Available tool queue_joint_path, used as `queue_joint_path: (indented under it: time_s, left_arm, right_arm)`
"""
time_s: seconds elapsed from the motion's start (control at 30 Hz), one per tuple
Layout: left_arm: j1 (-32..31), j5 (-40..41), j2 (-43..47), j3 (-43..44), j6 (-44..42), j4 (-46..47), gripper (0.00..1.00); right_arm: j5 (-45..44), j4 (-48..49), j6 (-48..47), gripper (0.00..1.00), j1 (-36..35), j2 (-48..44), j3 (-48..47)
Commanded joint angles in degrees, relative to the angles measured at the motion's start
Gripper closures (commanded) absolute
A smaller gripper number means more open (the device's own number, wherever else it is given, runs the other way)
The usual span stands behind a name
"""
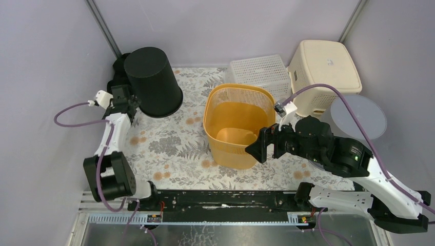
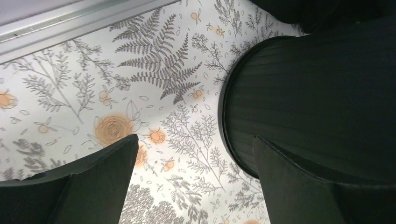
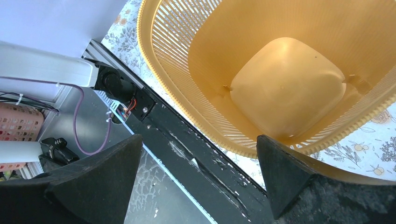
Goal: Turn the large container upside down
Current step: Move the container to the center of the board.
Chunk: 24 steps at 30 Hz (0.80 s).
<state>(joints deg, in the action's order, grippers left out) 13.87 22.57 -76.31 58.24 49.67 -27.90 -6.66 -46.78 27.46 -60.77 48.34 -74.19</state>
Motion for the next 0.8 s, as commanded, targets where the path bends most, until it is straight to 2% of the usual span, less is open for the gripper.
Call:
queue_joint_path:
  time_s: [0.0, 0.13, 0.53, 0.67, 0.77]
  left_arm:
    - [0.1, 0.71, -6.71, 5.19, 3.38, 4.46, 0.01]
    - [-1.47, -0.67, -13.62, 8.95, 1.52, 8.95, 0.01]
    - [-12.39, -5.89, -32.41, 22.04, -6.13, 15.8, 0.03]
    - [-15.95, -7.41, -33.25, 24.83, -8.92, 16.45, 0.03]
    - [-17.35, -9.54, -29.38, 23.29, -9.88, 16.43, 0.02]
  right_arm:
    - [-1.55, -1.03, 0.82, 0.01, -0.42, -1.26, -1.94]
    - [-1.35, -1.09, 1.64, 0.0, -0.4, -1.09, -2.26]
    - [-1.52, -2.16, 1.89, 0.0, -0.4, 1.48, -6.46]
    - [-1.11, -2.26, 1.36, 0.01, -0.4, 3.71, -8.72]
    - [-0.92, -2.57, 0.34, 0.01, -0.4, 6.95, -11.58]
